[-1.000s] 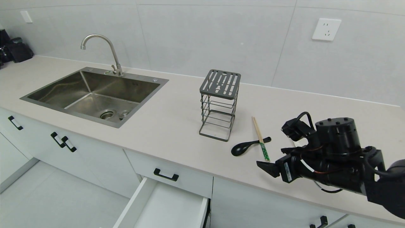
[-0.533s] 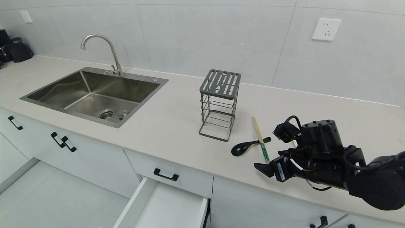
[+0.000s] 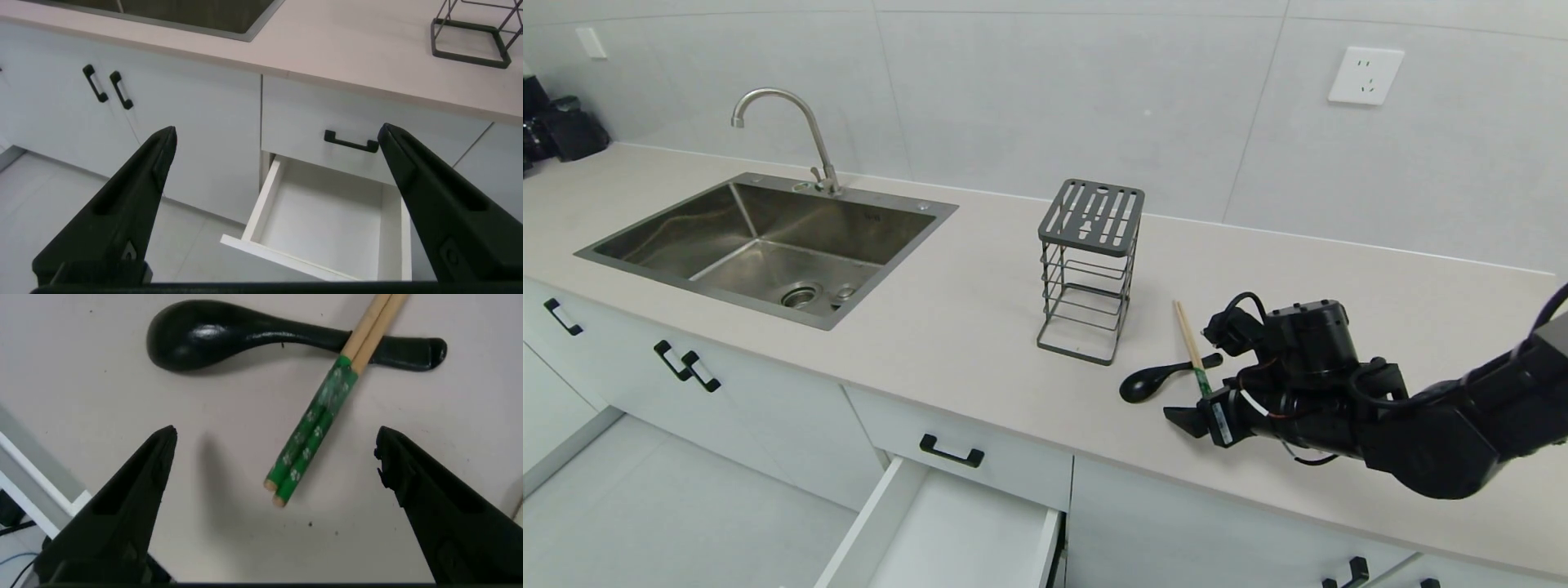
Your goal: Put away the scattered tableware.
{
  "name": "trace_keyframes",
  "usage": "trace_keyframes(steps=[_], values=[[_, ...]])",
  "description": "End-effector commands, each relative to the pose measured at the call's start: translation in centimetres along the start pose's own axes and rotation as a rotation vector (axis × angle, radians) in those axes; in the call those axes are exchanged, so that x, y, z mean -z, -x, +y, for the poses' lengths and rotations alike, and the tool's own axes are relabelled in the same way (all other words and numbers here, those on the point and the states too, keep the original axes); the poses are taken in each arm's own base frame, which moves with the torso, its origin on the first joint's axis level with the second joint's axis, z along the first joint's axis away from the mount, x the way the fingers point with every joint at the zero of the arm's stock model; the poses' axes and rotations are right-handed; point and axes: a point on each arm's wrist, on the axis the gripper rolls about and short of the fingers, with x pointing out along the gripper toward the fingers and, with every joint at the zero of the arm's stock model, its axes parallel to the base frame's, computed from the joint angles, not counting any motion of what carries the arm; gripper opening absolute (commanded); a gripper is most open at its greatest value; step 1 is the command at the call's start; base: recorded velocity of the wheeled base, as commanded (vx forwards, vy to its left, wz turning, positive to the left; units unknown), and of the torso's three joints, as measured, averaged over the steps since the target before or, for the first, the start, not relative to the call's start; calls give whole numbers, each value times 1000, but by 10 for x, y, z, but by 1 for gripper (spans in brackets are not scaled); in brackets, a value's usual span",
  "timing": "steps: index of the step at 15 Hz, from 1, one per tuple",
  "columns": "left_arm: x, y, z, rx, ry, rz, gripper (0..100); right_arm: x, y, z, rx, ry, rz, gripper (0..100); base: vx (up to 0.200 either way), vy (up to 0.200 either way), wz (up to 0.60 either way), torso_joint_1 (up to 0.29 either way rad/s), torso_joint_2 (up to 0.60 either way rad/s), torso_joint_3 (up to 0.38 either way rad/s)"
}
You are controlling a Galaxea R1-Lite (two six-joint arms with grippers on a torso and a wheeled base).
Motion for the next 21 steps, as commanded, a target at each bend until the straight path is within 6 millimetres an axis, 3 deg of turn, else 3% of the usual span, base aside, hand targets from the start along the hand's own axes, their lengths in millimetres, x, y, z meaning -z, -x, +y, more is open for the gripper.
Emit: trace_keyframes(steps=[1,6,7,15,18,21], values=[[0,0,0,0,0,1,100,1,-13,0,1,1,15,100,0,0,0,0,0,0],[0,0,0,0,0,1,100,-4,-17,-9,22,5,-2,100,0,0,0,0,0,0],[0,0,0,0,0,1,100,-4,-18,-9,22,3,-8,0,0,0,0,0,0,0],[0,0,0,0,0,1,100,-5,-16,-34,86,-44,-35,0,0,0,0,0,0,0],[0,0,0,0,0,1,100,-11,1,-39,109,-54,-94,0,0,0,0,0,0,0],[0,0,0,1,0,1,100,-10,34,-34,106,-48,-134,0,0,0,0,0,0,0]])
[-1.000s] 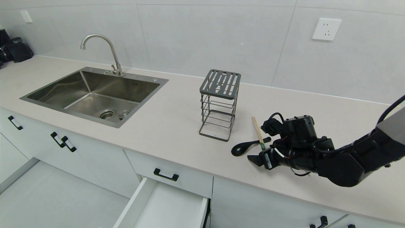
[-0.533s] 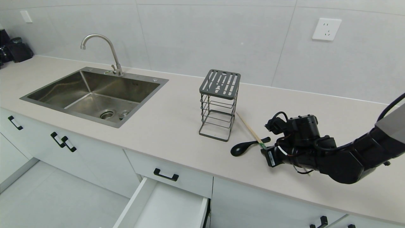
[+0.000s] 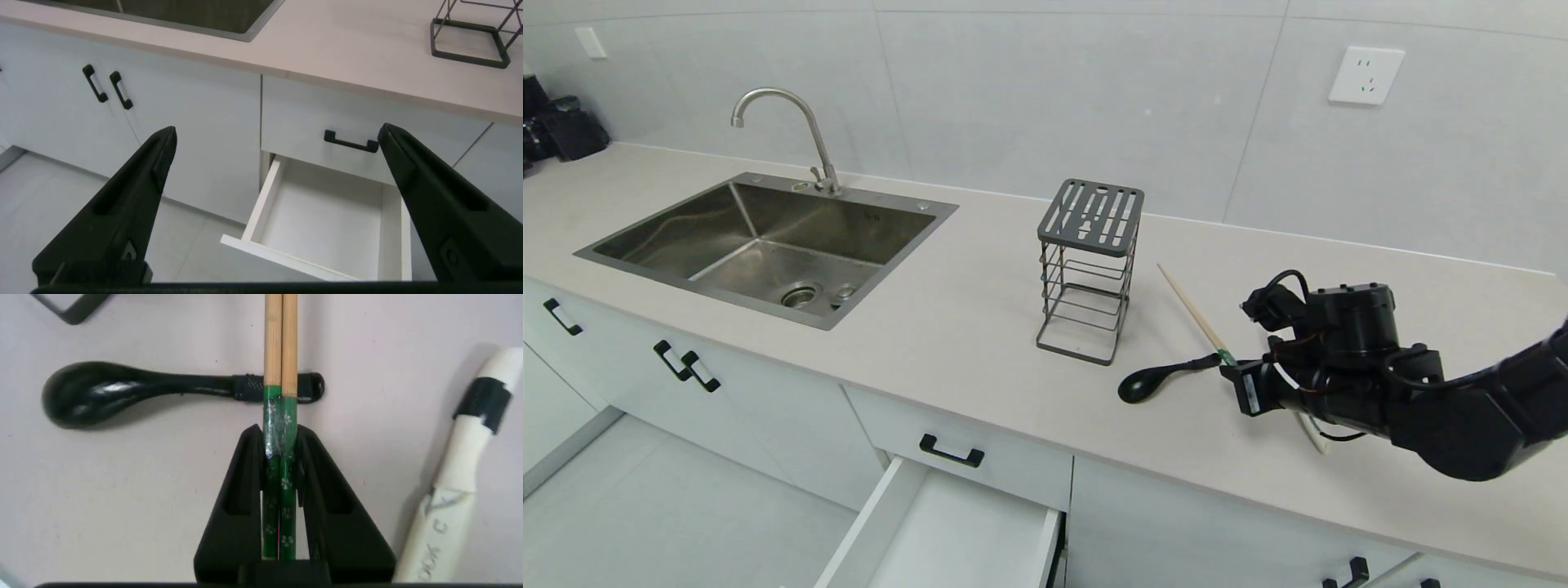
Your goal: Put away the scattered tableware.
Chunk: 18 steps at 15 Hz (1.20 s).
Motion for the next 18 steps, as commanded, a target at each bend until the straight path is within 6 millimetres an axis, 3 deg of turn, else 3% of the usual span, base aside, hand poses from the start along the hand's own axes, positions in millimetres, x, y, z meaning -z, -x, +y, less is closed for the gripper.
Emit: trace_keyframes(steps=[1,4,10,14,18], values=[[0,0,0,-1,0,1,100,-6,32,2,-5,5,-55,0,0,0,0,0,0,0],[0,0,0,-1,0,1,100,-2,71,11,-34,25,-106,0,0,0,0,0,0,0],[0,0,0,0,2,1,100,5,129,26,-109,64,-243,0,0,0,0,0,0,0],[0,0,0,-1,0,1,100,0,152,32,-168,77,-330,0,0,0,0,0,0,0],[0,0,0,-1,0,1,100,-2,159,39,-223,96,-355,0,0,0,0,0,0,0]])
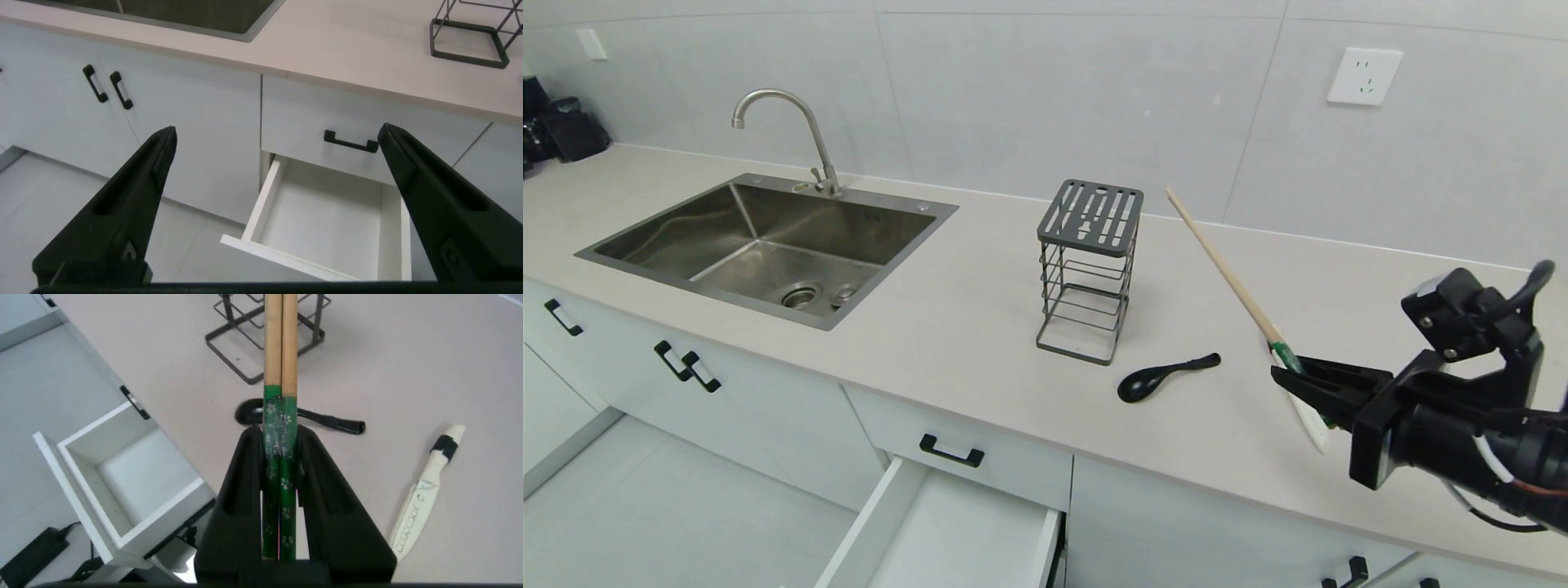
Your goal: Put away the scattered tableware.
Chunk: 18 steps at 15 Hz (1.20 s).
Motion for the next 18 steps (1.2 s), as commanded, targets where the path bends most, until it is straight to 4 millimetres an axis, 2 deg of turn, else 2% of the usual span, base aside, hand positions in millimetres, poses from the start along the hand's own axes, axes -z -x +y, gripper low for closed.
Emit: trace_keyframes(steps=[1,4,6,10,15,18], values=[[0,0,0,0,0,1,100,-11,4,6,-69,34,-52,0,0,0,0,0,0,0],[0,0,0,0,0,1,100,-38,-3,25,-195,147,-125,0,0,0,0,0,0,0],[0,0,0,0,0,1,100,-42,-6,44,-288,172,-109,0,0,0,0,0,0,0],[0,0,0,0,0,1,100,-33,-5,55,-385,271,-106,0,0,0,0,0,0,0],[0,0,0,0,0,1,100,-26,-26,60,-412,303,-81,0,0,0,0,0,0,0],[0,0,0,0,2,1,100,-7,-23,67,-449,303,-26,0,0,0,0,0,0,0]])
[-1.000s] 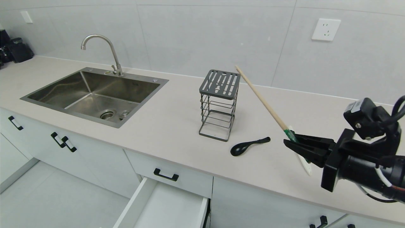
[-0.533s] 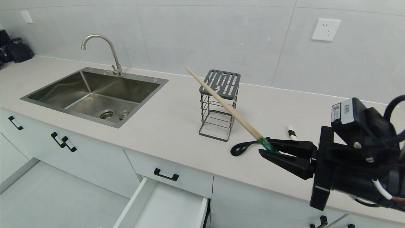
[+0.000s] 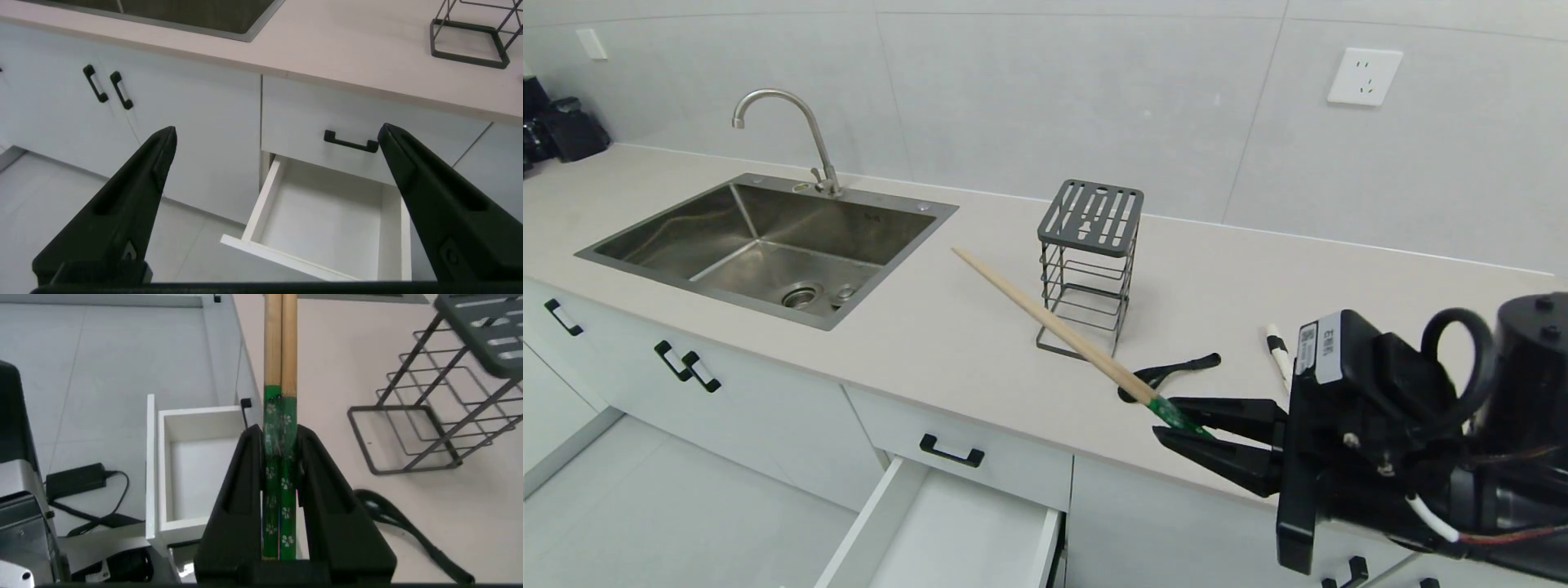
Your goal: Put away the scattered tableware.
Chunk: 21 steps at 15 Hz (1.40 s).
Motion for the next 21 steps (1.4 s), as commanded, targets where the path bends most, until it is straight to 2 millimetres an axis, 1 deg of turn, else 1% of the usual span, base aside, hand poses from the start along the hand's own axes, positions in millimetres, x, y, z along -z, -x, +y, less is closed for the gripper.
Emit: trace_keyframes(steps=[1,4,6,7,9,10,13,15,17,18,19,20,21], values=[[0,0,0,-1,1,1,100,11,-4,4,-19,-14,45,0,0,0,0,0,0,0],[0,0,0,-1,0,1,100,15,-22,2,-23,-22,83,0,0,0,0,0,0,0],[0,0,0,-1,0,1,100,22,-30,12,-53,-19,121,0,0,0,0,0,0,0],[0,0,0,-1,1,1,100,22,-37,12,21,-12,150,0,0,0,0,0,0,0],[0,0,0,-1,0,1,100,11,-47,19,126,14,178,0,0,0,0,0,0,0],[0,0,0,-1,1,1,100,10,-48,19,158,19,208,0,0,0,0,0,0,0],[0,0,0,-1,0,1,100,9,-51,29,127,32,215,0,0,0,0,0,0,0],[0,0,0,-1,0,1,100,6,-59,38,95,43,202,0,0,0,0,0,0,0],[0,0,0,-1,0,1,100,3,-67,40,87,45,194,0,0,0,0,0,0,0],[0,0,0,-1,0,1,100,-2,-72,44,74,50,182,0,0,0,0,-119,256,134],[0,0,0,-1,0,1,100,-8,-81,49,52,56,163,0,0,0,0,-124,251,124],[0,0,0,-1,0,1,100,-9,-83,51,45,54,158,0,0,0,0,-76,159,76],[0,0,0,-1,0,1,100,-13,-88,62,15,62,144,0,0,0,0,-168,325,163]])
